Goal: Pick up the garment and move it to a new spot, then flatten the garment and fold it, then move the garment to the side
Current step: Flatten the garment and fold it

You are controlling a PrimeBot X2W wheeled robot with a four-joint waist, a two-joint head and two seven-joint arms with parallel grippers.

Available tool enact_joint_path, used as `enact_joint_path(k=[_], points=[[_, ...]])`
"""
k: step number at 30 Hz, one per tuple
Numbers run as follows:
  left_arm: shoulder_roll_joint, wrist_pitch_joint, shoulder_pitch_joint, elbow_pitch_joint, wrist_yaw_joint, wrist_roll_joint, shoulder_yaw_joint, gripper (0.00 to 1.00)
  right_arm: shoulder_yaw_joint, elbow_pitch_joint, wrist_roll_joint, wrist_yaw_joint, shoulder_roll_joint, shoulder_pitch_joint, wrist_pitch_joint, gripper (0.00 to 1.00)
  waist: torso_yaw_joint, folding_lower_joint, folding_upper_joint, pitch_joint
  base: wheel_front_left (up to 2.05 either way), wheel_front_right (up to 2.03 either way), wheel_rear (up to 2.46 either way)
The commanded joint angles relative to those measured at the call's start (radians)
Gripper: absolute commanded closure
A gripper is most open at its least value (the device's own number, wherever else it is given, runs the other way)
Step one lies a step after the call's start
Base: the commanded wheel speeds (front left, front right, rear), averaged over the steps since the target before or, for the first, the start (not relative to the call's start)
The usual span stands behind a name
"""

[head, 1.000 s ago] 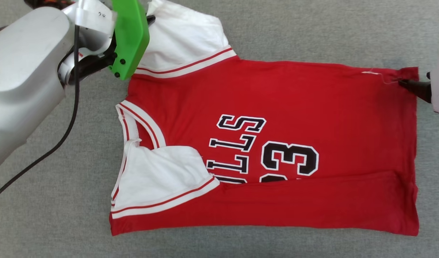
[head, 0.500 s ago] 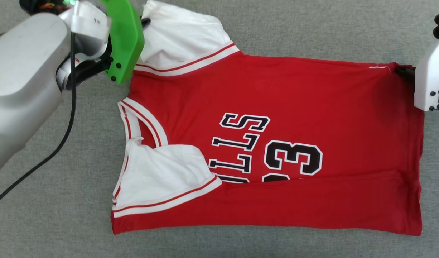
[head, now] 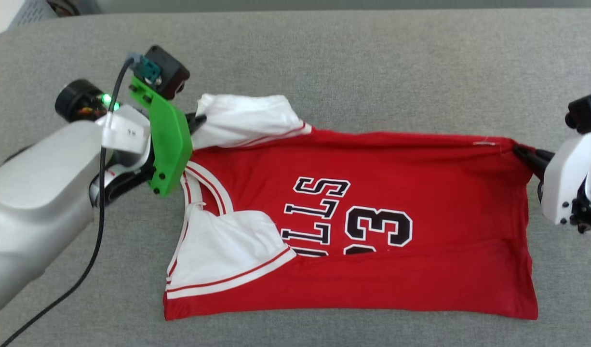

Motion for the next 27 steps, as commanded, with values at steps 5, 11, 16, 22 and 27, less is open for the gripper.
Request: enact_joint_path(k=[5,11,16,22,27], points=[[0.038,-0.034,0.146,-0.062,0.027,0.025,0.001,1.0,-0.007,-0.064,0.014,-0.001,-0.023,0.14,-0.064,1.0,0.011,0.0,0.0,-0.113,0.0,0.0,0.0],[0.078,-0.05,0.287,-0.13,0.062,0.026,0.001,1.0,-0.05,-0.14,0.013,-0.001,-0.028,0.292,-0.096,1.0,0.014,0.0,0.0,-0.139,0.0,0.0,0.0],[0.101,-0.057,0.381,-0.159,0.084,0.027,0.001,1.0,-0.098,-0.192,-0.001,-0.001,-0.013,0.407,-0.087,1.0,0.016,0.0,0.0,-0.143,0.0,0.0,0.0],[0.103,-0.069,0.462,-0.167,0.095,0.022,0.001,1.0,-0.143,-0.237,-0.008,-0.001,0.021,0.517,-0.057,1.0,0.016,0.0,0.0,-0.127,0.0,0.0,0.0],[0.087,-0.07,0.505,-0.147,0.102,0.01,0.001,1.0,-0.14,-0.213,-0.024,-0.001,0.044,0.546,-0.018,1.0,0.012,0.0,0.0,-0.107,0.0,0.0,0.0]])
